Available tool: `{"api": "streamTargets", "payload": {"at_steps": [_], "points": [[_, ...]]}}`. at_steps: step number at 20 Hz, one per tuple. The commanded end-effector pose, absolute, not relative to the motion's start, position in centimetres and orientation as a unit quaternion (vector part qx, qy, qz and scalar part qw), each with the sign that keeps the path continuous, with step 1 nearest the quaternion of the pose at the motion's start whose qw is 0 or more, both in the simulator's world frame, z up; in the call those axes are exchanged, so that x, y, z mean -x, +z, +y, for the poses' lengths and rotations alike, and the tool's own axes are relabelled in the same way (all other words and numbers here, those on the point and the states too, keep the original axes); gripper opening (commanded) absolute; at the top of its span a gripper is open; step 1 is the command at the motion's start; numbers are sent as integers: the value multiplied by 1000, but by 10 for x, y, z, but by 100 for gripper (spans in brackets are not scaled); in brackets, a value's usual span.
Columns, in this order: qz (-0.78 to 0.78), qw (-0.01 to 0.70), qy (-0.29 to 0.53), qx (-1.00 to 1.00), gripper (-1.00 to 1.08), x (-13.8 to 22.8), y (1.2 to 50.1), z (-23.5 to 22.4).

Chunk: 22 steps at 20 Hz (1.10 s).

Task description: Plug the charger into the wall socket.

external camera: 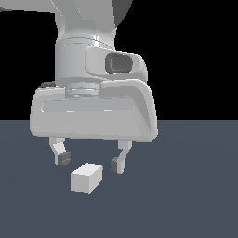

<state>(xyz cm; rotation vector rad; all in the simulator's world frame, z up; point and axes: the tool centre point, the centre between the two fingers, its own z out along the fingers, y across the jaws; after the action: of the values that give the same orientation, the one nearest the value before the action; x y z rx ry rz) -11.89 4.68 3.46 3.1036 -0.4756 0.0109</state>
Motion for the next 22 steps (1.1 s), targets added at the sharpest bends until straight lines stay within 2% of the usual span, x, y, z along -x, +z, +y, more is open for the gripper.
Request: {"api": "streamTargets", "payload": {"at_steps": [1, 8, 9, 22], "points": [[-152, 1, 3, -988, 100, 119, 24, 47], [-152, 1, 4, -988, 100, 119, 12, 47], [-152, 1, 4, -988, -100, 119, 12, 47], [-150, 1, 3, -989, -100, 117, 13, 47]]}}
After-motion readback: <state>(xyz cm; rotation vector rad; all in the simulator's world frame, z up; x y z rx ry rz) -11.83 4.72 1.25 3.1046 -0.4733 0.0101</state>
